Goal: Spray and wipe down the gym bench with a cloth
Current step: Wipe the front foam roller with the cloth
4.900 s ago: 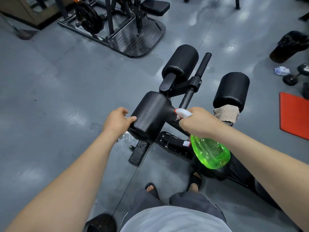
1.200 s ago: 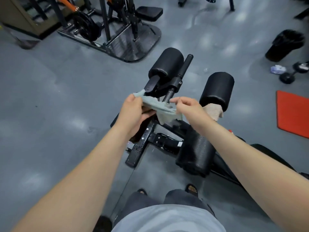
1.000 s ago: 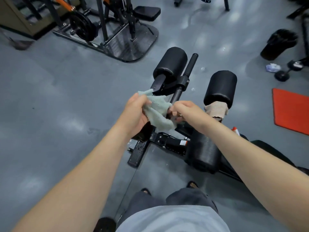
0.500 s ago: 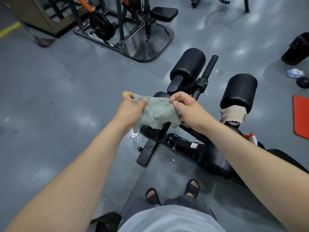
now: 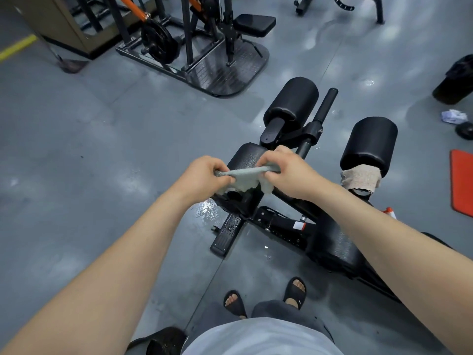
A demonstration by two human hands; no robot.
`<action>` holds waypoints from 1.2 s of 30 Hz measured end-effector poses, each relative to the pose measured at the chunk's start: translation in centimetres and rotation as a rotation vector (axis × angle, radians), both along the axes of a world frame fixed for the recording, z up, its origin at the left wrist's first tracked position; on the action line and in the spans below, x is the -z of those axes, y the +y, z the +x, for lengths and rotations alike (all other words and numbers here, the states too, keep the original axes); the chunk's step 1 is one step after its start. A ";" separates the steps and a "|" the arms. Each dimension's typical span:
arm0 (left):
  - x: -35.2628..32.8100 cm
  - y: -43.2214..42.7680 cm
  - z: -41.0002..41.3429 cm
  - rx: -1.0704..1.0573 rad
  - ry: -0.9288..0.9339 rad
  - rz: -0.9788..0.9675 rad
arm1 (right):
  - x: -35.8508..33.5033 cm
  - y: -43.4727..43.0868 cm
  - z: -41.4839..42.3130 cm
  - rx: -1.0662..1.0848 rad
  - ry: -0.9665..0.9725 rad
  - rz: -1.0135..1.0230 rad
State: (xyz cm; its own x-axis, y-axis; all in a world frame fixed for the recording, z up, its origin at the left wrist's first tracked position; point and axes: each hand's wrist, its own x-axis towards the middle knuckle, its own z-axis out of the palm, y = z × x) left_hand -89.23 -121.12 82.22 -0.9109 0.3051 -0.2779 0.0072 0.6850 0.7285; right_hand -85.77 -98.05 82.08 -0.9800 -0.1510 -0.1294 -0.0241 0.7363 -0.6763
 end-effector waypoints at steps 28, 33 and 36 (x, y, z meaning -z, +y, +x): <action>4.3 0.0 -1.6 -0.327 -0.190 0.200 | 0.8 -0.1 -3.4 0.390 -0.025 -0.234; 7.3 -0.8 -0.7 -0.180 -0.155 -0.132 | 1.0 0.8 -5.5 0.319 -0.024 0.000; 7.8 -0.9 -0.3 -0.217 -0.183 -0.078 | 3.0 0.8 -7.3 0.221 0.017 0.216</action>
State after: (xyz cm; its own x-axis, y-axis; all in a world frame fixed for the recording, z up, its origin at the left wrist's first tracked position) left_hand -89.54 -122.03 74.47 -0.8850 0.0802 -0.4587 -0.2720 0.7105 0.6490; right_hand -93.05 -97.22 79.09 -0.9884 0.0955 -0.1183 0.1426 0.8518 -0.5040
